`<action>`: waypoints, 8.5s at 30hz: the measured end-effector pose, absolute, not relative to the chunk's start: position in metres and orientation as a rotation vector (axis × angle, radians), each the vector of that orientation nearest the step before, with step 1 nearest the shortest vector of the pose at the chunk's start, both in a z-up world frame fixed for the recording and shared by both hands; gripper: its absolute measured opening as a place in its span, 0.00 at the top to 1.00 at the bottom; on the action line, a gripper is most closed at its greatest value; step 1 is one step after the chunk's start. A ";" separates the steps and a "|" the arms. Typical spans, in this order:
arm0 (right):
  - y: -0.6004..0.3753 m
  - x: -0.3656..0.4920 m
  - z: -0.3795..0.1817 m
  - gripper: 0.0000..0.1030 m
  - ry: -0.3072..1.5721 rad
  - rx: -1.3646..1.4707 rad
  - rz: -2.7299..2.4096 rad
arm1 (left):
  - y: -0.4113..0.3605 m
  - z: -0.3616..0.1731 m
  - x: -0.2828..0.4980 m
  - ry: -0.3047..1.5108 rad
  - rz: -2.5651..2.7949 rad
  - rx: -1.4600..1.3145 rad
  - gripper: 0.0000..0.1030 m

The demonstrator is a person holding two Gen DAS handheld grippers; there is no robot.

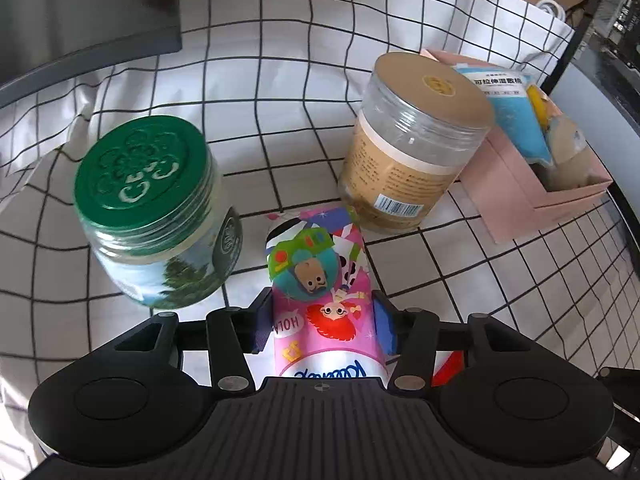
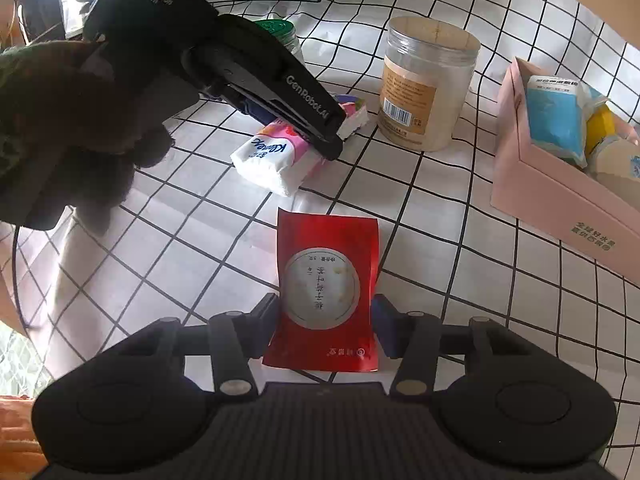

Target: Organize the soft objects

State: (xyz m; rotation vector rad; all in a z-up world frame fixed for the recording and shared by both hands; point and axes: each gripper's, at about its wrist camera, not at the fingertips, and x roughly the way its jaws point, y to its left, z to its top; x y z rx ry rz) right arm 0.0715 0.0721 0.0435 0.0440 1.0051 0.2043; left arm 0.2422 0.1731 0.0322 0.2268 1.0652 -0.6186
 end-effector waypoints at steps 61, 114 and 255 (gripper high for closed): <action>0.083 0.093 0.077 0.49 0.898 -0.094 0.484 | 0.206 0.116 0.237 0.978 -0.584 -0.016 0.48; -0.243 0.217 0.049 0.44 0.768 0.510 -0.064 | -0.060 0.115 0.257 0.867 -0.816 0.170 0.43; -0.156 0.059 -0.033 0.00 0.577 -0.004 0.195 | 0.039 0.021 0.033 0.732 0.079 0.036 0.09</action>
